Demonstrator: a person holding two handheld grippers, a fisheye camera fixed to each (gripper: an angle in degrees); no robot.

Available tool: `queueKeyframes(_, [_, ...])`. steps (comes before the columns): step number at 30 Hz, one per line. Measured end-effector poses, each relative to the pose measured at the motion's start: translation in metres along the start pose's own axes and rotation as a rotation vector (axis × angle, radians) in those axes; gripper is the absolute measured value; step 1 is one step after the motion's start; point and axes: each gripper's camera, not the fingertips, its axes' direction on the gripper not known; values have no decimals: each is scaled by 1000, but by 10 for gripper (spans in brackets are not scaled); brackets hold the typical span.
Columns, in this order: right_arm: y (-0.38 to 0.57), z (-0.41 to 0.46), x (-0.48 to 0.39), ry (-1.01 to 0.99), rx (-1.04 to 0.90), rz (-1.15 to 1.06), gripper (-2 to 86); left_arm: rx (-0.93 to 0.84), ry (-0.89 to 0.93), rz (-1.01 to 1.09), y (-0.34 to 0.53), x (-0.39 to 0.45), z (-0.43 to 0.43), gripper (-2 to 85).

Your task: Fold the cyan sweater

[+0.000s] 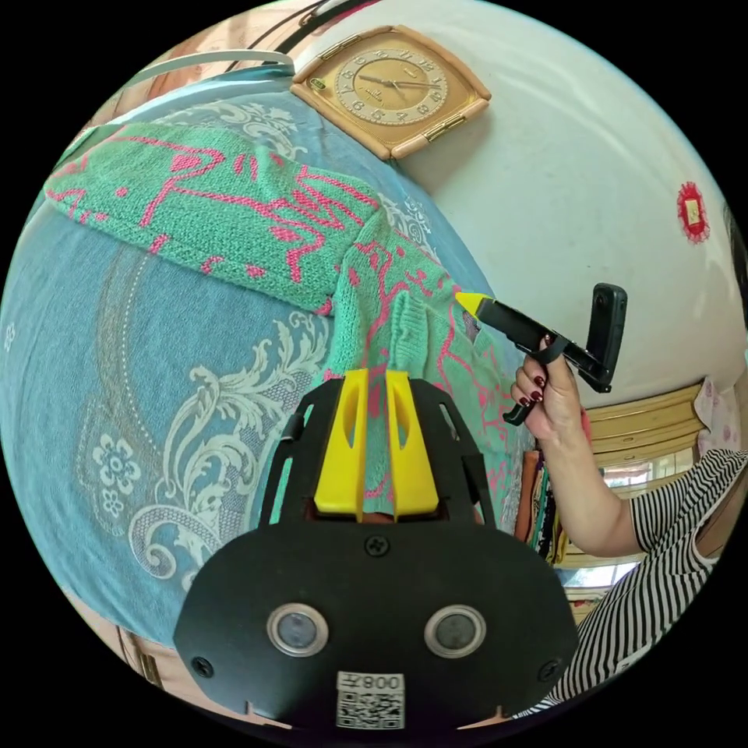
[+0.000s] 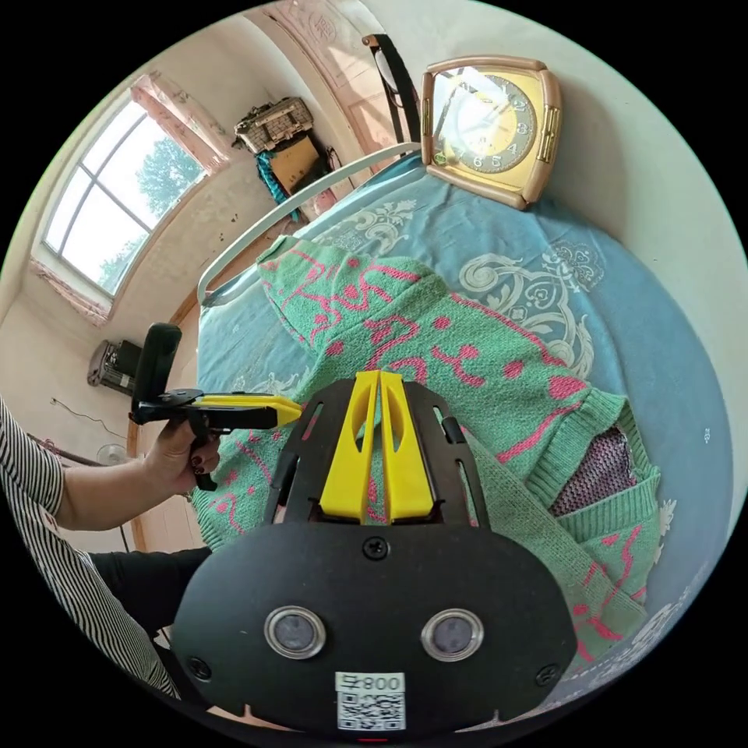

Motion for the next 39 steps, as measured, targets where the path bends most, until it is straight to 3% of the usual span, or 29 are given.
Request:
queueKeyframes(3, [-17,63,-16,53,-187,-27,2,46,-4,-41,-4,-23,-36,52])
queueKeyframes(9, [-35,84,-33,27,-166,2,2,235,-87,-186,-30,-101,-141,75])
queueKeyframes(14, [-56,104,-67,140,-246,-44,2,359,-177,-341,-69,-181,-224,79])
queueKeyframes(20, [-68,123,-90,193,-264,-32,2,489,-135,-566,-105,-263,-278,80])
queueKeyframes(31, [-71,144,-110,237,-253,22,1,481,-61,-586,-150,-304,-287,76])
queueKeyframes(35, [-68,147,-106,217,-250,42,1,545,80,-593,-147,-307,-280,81])
queueKeyframes(39, [-62,148,-101,203,-249,53,1,499,98,-600,-152,-303,-262,74])
